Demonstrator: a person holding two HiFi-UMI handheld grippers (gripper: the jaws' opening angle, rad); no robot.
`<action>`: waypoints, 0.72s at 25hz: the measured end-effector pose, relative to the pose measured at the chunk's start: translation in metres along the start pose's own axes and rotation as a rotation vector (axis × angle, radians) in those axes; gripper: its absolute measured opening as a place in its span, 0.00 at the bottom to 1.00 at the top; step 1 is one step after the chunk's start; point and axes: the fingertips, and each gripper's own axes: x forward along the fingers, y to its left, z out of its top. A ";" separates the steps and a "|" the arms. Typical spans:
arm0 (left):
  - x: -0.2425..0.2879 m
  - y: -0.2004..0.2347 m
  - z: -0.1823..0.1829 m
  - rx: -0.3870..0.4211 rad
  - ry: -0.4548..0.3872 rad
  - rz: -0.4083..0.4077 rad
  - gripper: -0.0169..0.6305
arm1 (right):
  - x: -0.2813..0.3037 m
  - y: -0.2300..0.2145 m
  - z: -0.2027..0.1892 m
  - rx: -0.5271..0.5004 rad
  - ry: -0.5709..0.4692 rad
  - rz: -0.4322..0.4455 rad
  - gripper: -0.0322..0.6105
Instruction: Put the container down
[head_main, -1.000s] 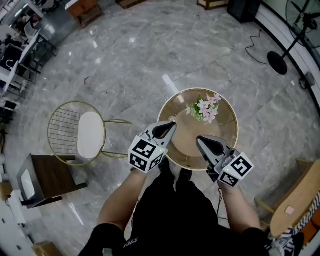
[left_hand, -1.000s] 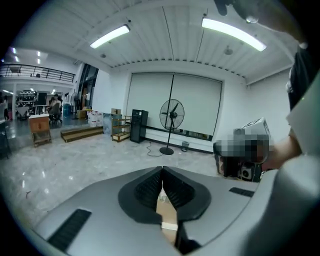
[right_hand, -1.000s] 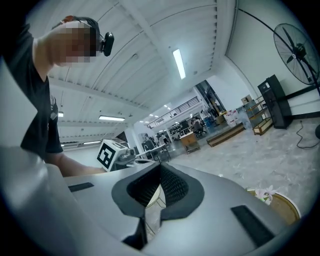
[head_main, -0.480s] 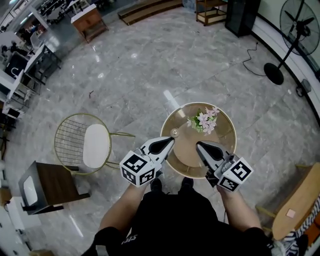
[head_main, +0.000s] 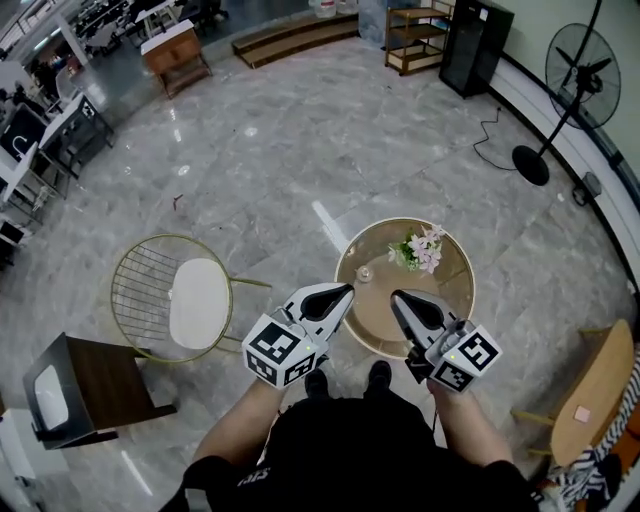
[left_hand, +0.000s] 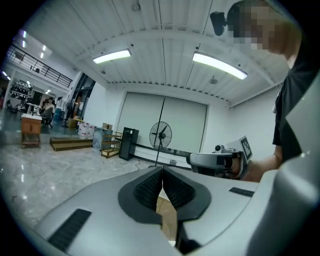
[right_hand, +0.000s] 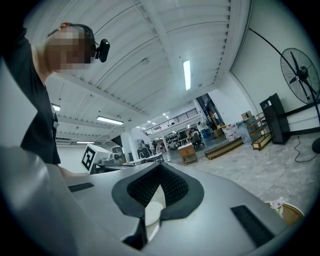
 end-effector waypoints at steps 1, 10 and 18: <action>-0.014 0.003 0.001 0.010 0.001 0.003 0.05 | 0.007 0.011 0.001 -0.019 0.002 -0.009 0.07; -0.083 0.015 -0.004 0.032 0.003 -0.023 0.05 | 0.035 0.094 -0.012 -0.172 0.115 0.014 0.07; -0.080 -0.005 0.010 0.113 -0.038 0.147 0.05 | -0.031 0.076 0.045 -0.064 -0.162 -0.105 0.07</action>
